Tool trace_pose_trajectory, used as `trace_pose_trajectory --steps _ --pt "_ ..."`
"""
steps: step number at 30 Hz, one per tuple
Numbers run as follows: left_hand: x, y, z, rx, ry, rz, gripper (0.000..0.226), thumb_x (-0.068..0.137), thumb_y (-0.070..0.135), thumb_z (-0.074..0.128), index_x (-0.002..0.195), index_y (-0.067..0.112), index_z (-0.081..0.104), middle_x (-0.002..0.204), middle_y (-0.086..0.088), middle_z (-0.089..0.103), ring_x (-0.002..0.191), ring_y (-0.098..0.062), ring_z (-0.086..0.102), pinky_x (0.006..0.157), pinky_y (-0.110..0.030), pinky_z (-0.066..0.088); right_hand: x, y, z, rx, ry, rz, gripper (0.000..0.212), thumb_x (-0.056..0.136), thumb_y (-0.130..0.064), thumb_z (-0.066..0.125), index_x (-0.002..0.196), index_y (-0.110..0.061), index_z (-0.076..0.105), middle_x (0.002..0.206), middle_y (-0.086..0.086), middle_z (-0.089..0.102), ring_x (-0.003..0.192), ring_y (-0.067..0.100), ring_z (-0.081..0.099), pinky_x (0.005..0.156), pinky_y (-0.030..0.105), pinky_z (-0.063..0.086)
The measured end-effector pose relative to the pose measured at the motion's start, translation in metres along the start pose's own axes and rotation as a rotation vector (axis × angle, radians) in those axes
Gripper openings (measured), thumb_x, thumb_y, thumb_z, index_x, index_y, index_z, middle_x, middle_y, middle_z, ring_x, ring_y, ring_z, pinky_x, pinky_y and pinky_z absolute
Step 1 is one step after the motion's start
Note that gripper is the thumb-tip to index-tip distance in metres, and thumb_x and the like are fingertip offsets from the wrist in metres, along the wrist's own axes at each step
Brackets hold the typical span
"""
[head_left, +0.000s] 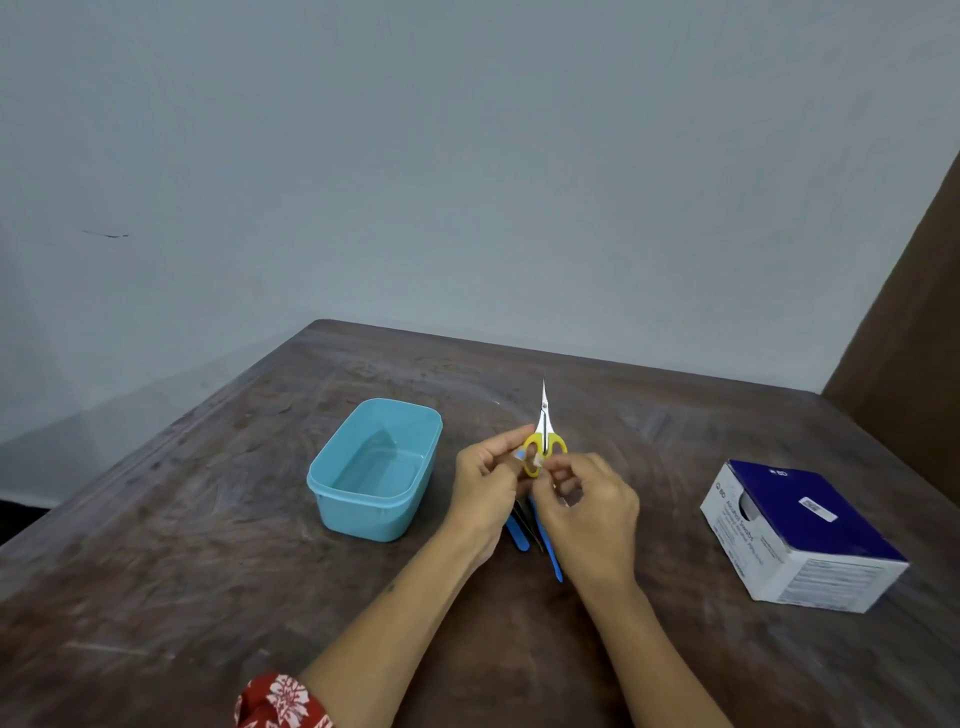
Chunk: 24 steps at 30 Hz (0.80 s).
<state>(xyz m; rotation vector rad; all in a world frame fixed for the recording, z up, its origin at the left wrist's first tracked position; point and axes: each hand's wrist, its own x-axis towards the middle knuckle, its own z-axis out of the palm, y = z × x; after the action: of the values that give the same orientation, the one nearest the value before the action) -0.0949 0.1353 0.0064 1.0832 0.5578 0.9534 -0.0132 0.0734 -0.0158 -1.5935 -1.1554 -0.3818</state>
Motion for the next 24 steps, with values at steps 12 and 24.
trace_pose_trajectory --steps 12,24 --pt "-0.0026 -0.0021 0.0023 0.030 -0.082 -0.029 0.028 0.090 -0.004 0.052 0.114 0.002 0.063 0.102 -0.013 0.071 0.092 -0.022 0.070 0.072 -0.024 0.058 0.0040 0.0062 -0.0003 -0.004 0.065 0.067 0.008 0.083 -0.016 0.069 0.091 -0.016 0.071 0.080 -0.004 0.063 0.064 0.015 0.059 0.061 0.044 0.053" --pt "0.0001 0.0014 -0.0001 -0.019 -0.004 0.006 0.027 0.090 -0.007 0.051 0.111 0.003 0.064 0.091 -0.007 0.072 0.078 -0.014 0.071 0.067 -0.021 0.058 0.0007 0.0058 0.0041 -0.194 -0.065 -0.047 0.013 0.081 -0.006 0.061 0.087 -0.017 0.066 0.087 -0.002 0.065 0.068 0.024 0.059 0.067 0.032 0.043"
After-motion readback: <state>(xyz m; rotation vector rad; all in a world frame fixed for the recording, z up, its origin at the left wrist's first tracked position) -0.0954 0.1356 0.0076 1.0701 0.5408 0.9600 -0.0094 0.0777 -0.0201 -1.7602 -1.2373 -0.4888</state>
